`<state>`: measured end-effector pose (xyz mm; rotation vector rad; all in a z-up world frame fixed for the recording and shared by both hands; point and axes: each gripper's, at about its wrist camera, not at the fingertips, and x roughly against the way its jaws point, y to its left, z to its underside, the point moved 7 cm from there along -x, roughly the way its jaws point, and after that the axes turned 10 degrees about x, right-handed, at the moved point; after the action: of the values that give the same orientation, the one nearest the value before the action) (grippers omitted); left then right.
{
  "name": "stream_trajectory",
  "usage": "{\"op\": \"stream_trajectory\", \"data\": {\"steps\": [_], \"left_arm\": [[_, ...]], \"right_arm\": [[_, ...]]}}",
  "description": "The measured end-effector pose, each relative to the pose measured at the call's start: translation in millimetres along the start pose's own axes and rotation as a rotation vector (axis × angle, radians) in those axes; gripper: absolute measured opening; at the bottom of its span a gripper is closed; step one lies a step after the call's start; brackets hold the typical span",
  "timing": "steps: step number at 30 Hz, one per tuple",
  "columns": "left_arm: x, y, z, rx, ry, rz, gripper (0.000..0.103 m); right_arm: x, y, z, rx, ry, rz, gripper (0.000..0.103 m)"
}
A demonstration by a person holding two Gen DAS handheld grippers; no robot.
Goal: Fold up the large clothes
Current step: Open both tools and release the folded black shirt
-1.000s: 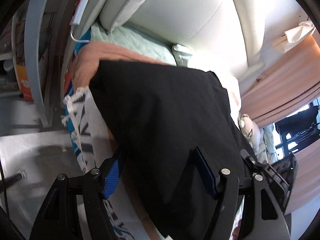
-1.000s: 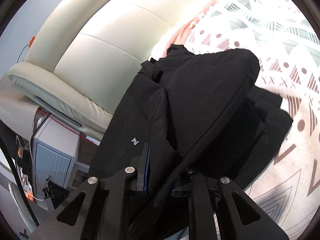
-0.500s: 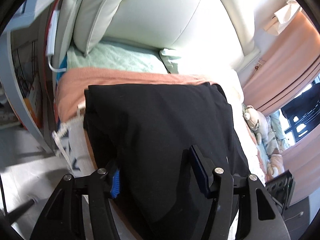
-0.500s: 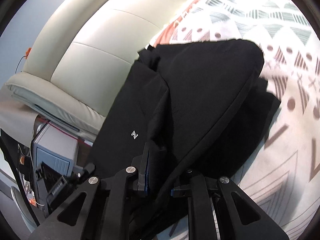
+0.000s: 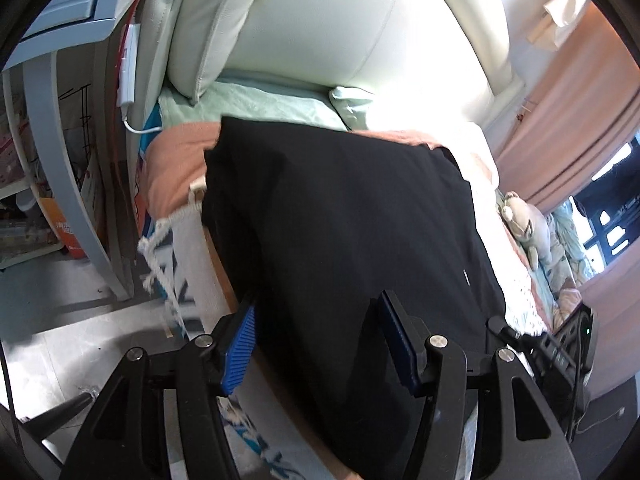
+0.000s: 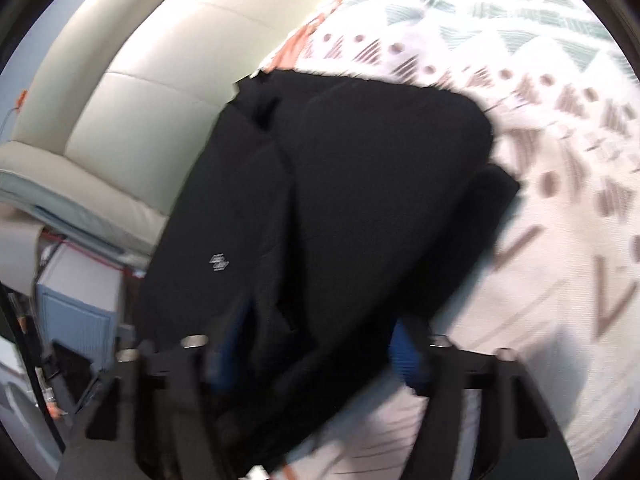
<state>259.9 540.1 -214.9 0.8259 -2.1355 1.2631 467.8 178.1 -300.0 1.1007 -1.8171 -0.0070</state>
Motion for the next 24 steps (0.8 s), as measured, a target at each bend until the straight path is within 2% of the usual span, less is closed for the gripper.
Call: {"op": "stream_trajectory", "data": {"steps": [4, 9, 14, 20, 21, 22, 24], "left_arm": [[6, -12, 26, -0.057, 0.004, -0.018, 0.059], [12, -22, 52, -0.069, 0.031, -0.019, 0.059], [39, -39, 61, -0.113, -0.005, -0.054, 0.059], [76, -69, 77, -0.169, -0.023, -0.024, 0.059], [82, -76, 80, -0.185, -0.030, -0.020, 0.059], [89, -83, 85, -0.206, -0.027, -0.009, 0.061], [103, -97, 91, -0.250, -0.047, 0.002, 0.077]], "right_arm": [[20, -10, 5, 0.001, -0.006, 0.045, 0.074], [58, -9, 13, 0.048, -0.012, 0.114, 0.074], [109, -1, 23, 0.089, -0.036, 0.123, 0.074], [168, 1, 38, 0.144, -0.068, 0.160, 0.074], [179, 1, 42, 0.144, -0.073, 0.166, 0.077], [188, 0, 46, 0.143, -0.078, 0.169, 0.082], [210, -2, 52, 0.130, -0.095, 0.172, 0.086]]}}
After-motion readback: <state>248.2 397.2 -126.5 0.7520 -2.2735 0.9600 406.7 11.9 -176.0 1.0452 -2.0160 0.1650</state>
